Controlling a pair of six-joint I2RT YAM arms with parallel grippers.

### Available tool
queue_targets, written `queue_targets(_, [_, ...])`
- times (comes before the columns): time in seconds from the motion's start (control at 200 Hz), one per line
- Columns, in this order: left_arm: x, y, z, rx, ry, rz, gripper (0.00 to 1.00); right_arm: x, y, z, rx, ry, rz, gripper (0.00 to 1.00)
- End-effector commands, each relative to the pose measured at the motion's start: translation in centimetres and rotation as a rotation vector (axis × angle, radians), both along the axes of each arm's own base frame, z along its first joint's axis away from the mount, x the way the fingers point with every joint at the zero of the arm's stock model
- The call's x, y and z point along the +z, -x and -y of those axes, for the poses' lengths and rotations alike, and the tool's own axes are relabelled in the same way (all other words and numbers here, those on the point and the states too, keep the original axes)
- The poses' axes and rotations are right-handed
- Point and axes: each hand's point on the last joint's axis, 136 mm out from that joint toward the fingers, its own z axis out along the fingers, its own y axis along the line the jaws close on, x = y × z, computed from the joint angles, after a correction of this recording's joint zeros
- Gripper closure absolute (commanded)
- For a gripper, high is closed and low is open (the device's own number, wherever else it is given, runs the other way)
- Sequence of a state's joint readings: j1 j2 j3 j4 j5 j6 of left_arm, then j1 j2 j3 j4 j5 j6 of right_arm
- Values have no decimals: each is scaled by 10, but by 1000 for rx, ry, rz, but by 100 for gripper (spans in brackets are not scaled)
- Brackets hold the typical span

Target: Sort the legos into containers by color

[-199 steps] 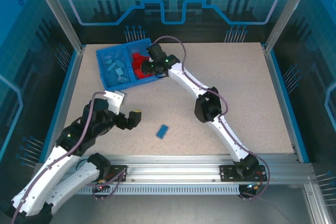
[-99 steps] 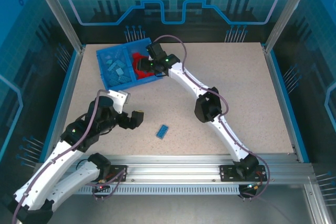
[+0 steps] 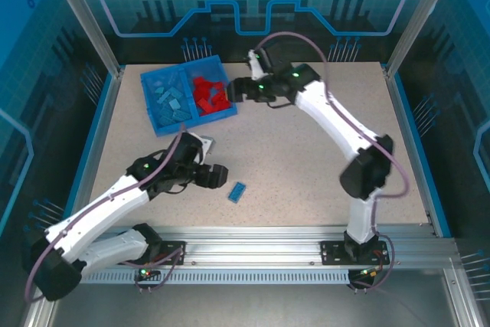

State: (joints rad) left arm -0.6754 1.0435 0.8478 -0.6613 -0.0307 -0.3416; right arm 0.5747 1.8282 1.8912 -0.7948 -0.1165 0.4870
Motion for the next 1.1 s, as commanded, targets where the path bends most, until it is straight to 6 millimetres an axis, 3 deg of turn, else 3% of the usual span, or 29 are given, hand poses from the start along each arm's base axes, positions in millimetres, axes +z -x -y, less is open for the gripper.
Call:
queue_targets(0.0, [-7, 3, 18, -13, -40, -46, 15, -26, 26, 46, -26, 72, -34, 6])
queue_targets(0.155, [-37, 1, 43, -4, -131, -130, 17, -49, 60, 104, -119, 86, -108, 2])
queue_targets(0.25, [-54, -1, 57, -13, -204, -161, 17, -59, 79, 127, -155, 101, -145, 1])
queue_targets(0.405, [-81, -2, 59, 12, -355, -191, 18, -68, 97, 153, -213, 111, -170, 0])
queue_targets(0.515, [-97, -4, 59, 29, -416, -208, 21, -70, 103, 164, -238, 109, -174, 0])
queue_targets(0.835, [-132, 0, 56, 108, -461, -289, 45, -71, 107, 175, -258, 98, -183, 0])
queue_targets(0.98, [-135, -1, 59, 127, -450, -296, 59, -70, 108, 179, -269, 98, -183, 0])
queue_targets(1.096, [-123, -8, 63, 136, -428, -257, 67, -70, 108, 181, -270, 98, -183, 0])
